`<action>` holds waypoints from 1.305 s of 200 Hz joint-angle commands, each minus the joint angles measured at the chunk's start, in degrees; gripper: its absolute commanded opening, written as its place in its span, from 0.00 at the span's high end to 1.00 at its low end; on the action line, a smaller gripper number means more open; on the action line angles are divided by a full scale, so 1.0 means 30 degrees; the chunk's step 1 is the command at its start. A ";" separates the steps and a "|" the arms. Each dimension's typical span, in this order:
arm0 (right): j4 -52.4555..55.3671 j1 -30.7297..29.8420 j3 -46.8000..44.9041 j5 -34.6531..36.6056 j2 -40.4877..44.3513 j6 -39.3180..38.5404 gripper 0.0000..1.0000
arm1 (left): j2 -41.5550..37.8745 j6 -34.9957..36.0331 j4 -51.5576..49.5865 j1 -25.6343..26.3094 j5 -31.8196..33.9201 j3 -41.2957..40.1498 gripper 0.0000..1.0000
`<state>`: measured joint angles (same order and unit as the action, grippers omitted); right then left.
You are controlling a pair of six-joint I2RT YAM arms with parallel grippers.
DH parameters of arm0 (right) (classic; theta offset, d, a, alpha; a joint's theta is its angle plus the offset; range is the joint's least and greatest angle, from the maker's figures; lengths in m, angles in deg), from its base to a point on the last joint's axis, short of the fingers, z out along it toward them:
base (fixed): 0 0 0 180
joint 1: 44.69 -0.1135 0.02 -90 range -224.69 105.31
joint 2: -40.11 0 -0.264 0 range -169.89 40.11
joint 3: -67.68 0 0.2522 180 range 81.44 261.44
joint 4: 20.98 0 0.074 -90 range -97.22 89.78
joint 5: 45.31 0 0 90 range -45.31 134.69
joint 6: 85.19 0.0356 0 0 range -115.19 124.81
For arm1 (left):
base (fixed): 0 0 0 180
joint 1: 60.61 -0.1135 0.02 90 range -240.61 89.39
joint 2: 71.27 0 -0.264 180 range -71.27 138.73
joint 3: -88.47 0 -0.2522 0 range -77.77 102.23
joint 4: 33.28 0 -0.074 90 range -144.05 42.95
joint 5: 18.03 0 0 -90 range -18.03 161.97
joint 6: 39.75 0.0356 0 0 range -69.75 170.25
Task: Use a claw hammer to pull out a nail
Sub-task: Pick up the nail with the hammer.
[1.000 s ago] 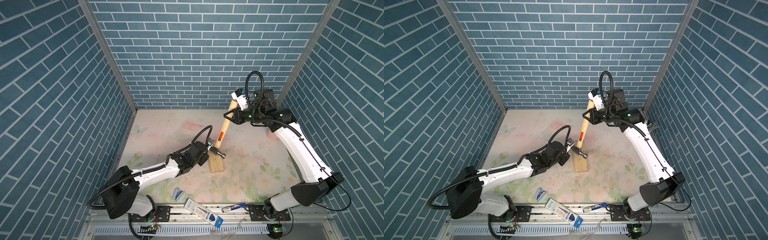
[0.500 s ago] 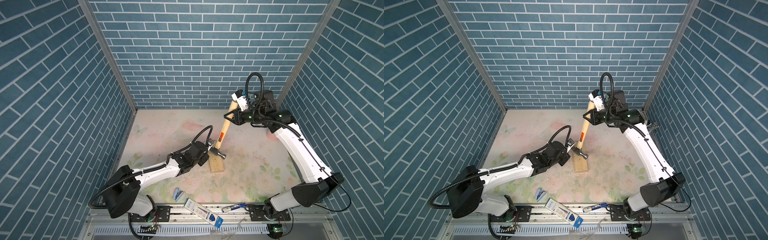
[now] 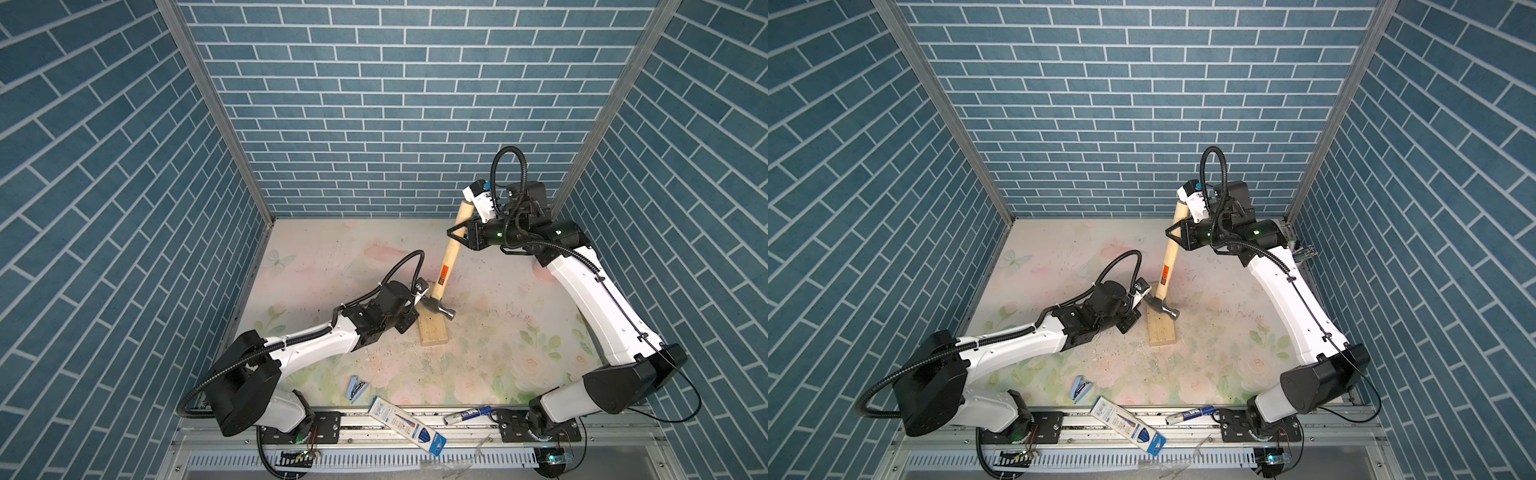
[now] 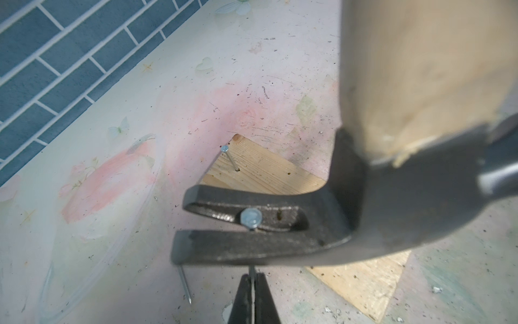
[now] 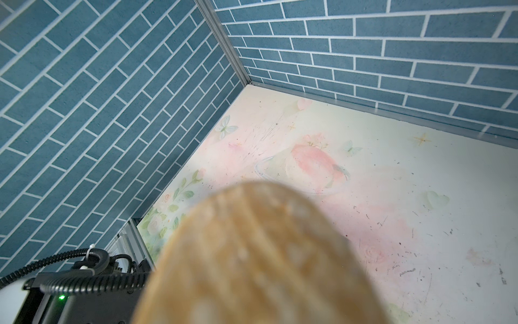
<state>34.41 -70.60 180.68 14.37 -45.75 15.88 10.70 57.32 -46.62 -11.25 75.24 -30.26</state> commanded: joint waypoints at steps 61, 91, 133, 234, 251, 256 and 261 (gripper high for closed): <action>-0.1441 -0.0150 -0.0019 -0.2132 0.0292 0.1583 1.00 | -0.0560 -0.0012 0.2022 0.0098 -0.2739 0.0692 1.00; -0.1403 -0.0147 -0.0033 -0.2043 0.0437 0.1583 1.00 | -0.0460 -0.0653 0.1885 -0.0195 -0.1870 0.0624 0.99; -0.1154 -0.0144 -0.0034 -0.1859 0.0445 0.1470 1.00 | -0.0503 -0.0293 0.1217 -0.0195 0.1382 0.0600 0.95; -0.2323 -0.0131 -0.0323 -0.1917 0.0130 0.2023 1.00 | -0.0694 -0.0804 0.2059 -0.0166 -0.5174 0.0951 0.95; -0.2326 -0.0130 -0.0257 -0.1903 0.0087 0.2037 1.00 | -0.0607 -0.0826 0.1912 -0.0140 -0.5408 0.1029 0.93; -0.2296 -0.0123 -0.0238 -0.1971 0.0087 0.2052 1.00 | -0.0636 -0.0883 0.1863 -0.0136 -0.4807 0.1014 0.93; -0.2277 -0.0123 -0.0234 -0.1999 0.0088 0.2063 1.00 | -0.0681 -0.0893 0.1734 -0.0136 -0.4234 0.1025 0.92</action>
<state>31.28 -70.51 179.74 13.12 -45.82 15.82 10.13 54.70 -46.71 -12.10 64.81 -30.19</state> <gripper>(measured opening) 0.245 0.068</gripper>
